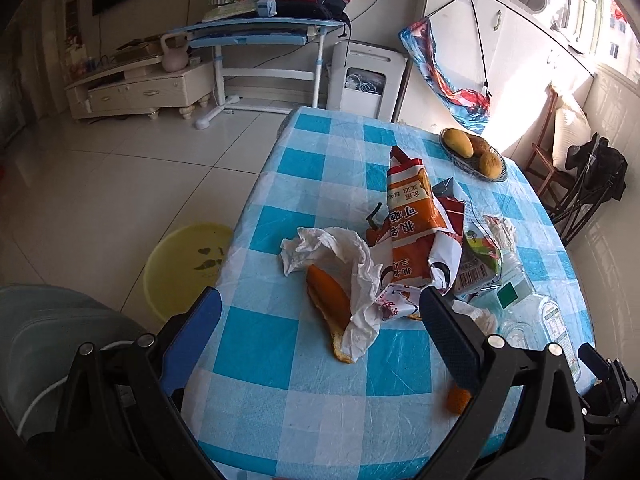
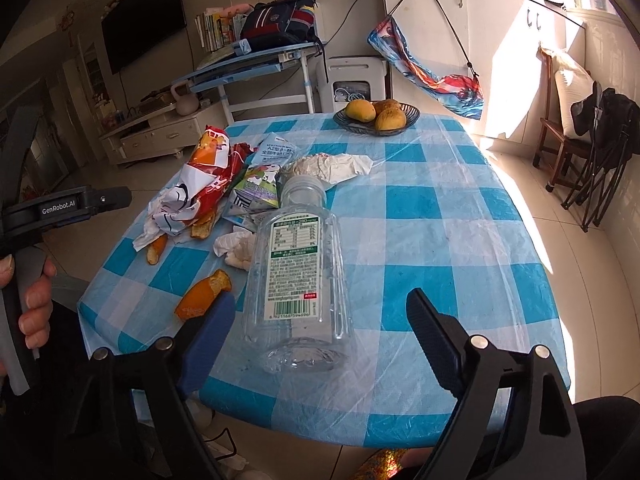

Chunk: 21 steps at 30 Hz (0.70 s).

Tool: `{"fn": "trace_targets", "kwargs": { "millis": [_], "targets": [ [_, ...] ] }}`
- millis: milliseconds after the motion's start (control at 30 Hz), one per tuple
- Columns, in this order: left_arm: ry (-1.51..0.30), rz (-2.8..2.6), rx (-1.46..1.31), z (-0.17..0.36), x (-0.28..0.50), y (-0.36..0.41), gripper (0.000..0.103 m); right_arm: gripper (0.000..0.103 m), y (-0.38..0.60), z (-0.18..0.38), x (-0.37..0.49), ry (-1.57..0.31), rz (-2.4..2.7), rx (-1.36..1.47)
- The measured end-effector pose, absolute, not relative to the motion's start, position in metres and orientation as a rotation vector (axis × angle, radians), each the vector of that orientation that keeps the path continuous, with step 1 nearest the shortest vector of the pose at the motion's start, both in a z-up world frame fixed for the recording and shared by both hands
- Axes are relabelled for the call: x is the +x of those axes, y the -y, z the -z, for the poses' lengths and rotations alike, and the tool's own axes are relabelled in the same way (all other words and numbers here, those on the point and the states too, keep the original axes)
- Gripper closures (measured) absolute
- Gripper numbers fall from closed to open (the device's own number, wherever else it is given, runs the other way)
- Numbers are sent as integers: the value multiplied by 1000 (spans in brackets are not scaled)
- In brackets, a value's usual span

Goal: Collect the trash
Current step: 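Grasp the white tissue with the left tool while the right tool reaches the clear bottle, then grasp and lift the clear plastic bottle with the right tool while the left tool holds the tissue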

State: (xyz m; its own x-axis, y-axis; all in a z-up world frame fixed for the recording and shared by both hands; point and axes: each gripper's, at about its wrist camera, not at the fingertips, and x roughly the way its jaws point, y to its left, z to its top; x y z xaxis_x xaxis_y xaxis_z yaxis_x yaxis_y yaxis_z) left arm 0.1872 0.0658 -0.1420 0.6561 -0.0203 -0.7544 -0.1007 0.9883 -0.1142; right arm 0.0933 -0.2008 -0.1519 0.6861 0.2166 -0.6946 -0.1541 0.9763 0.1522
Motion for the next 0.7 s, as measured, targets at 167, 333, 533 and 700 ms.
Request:
{"fn": "trace_targets", "kwargs": {
  "millis": [167,333,533,700],
  "targets": [
    [-870,-46,-104,145,217,-62,10,28,200,156,96,-799,-206,72],
    [-949,-32,-24,163,249,-47,30,31,199,159,99,-811,-203,64],
    [-1015,6,-31,187,259,-48,78,42,197,164,101,-831,-214,57],
    [-932,35,-65,172,250,-53,94,45,197,166,102,-831,-240,76]
  ]
}}
